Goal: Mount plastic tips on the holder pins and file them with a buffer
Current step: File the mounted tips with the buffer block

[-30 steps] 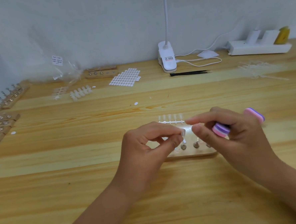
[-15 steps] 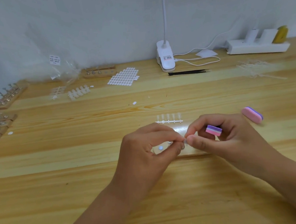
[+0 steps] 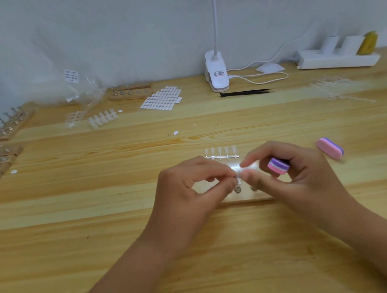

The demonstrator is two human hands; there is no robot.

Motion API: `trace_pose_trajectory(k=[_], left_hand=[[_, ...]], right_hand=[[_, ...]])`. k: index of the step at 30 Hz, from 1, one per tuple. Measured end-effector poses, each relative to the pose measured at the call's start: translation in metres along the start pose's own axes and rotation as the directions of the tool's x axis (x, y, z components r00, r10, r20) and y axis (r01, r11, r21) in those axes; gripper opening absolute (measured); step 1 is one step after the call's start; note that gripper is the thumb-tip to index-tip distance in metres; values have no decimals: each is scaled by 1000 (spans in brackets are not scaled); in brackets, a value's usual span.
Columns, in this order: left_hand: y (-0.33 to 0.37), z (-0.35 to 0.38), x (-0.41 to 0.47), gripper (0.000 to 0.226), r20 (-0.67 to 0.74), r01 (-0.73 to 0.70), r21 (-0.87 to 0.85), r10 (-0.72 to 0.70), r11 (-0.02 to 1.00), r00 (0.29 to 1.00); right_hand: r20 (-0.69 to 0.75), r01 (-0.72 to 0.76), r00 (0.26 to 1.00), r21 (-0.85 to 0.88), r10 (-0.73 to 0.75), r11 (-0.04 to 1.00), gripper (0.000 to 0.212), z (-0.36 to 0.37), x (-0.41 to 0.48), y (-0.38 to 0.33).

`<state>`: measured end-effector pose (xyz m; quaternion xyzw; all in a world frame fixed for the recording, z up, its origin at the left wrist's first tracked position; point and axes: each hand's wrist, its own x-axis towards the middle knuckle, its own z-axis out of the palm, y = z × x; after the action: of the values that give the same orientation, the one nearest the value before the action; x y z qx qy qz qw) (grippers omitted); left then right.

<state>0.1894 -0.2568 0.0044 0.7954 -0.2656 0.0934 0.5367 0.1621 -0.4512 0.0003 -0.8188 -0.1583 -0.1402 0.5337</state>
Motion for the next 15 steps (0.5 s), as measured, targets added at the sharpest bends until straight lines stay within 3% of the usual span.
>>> trace_pose_trajectory(k=[4, 10, 15], left_hand=[[-1, 0, 0, 18, -17, 58, -85, -60, 995, 998], [2, 1, -1, 14, -16, 36, -96, -37, 995, 999], [3, 2, -2, 26, -6, 30, -83, -30, 996, 1000]], right_hand=[[-31, 115, 992, -108, -119, 987, 17, -2, -1, -1], [-106, 228, 957, -290, -269, 929, 11, 4, -1, 2], [-186, 202, 952, -222, -245, 954, 6, 2, -2, -2]])
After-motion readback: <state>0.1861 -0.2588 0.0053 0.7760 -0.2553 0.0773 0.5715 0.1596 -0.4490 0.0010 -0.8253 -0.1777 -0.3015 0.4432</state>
